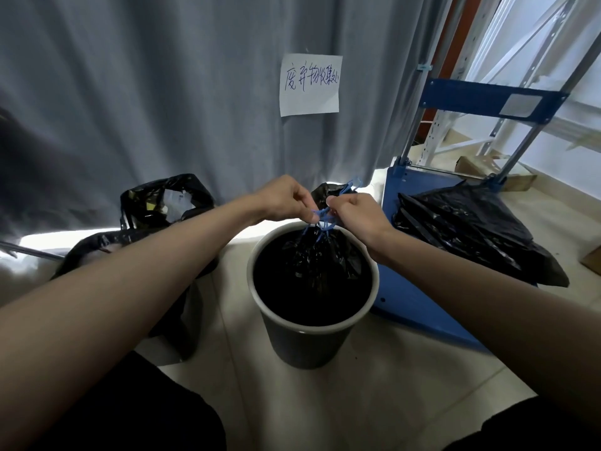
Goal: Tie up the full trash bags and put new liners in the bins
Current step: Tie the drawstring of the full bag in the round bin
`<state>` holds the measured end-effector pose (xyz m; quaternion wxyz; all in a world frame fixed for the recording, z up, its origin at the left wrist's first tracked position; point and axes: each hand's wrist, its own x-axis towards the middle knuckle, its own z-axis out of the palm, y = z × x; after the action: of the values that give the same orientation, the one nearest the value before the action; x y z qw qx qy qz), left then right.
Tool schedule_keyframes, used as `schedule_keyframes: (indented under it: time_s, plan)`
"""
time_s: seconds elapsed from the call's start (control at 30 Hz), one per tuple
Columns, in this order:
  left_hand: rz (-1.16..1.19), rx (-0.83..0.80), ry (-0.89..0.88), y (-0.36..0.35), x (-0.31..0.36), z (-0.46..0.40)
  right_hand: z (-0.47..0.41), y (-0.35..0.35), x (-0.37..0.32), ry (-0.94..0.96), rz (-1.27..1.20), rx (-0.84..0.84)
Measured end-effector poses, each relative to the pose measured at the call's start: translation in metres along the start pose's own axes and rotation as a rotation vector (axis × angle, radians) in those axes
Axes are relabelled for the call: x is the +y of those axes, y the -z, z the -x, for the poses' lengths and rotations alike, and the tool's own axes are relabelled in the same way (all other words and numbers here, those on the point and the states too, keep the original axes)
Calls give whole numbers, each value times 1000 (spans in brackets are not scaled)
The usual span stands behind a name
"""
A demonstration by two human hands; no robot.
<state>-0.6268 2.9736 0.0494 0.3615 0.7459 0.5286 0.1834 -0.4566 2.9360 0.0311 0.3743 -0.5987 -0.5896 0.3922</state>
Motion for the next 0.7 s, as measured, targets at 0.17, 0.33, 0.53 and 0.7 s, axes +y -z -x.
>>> schedule_keyframes:
  time_s: [0.17, 0.33, 0.53, 0.7]
  plan:
    - [-233, -82, 6, 2, 0, 0, 3, 2, -1, 94, 127, 86]
    - [-363, -77, -32, 18, 10, 2, 8, 6, -1, 191, 364, 23]
    - [-512, 75, -37, 20, 10, 1, 15, 6, 0, 131, 504, -174]
    - [-782, 178, -7, -4, -7, 1, 31, 4, 3, 15, 645, -415]
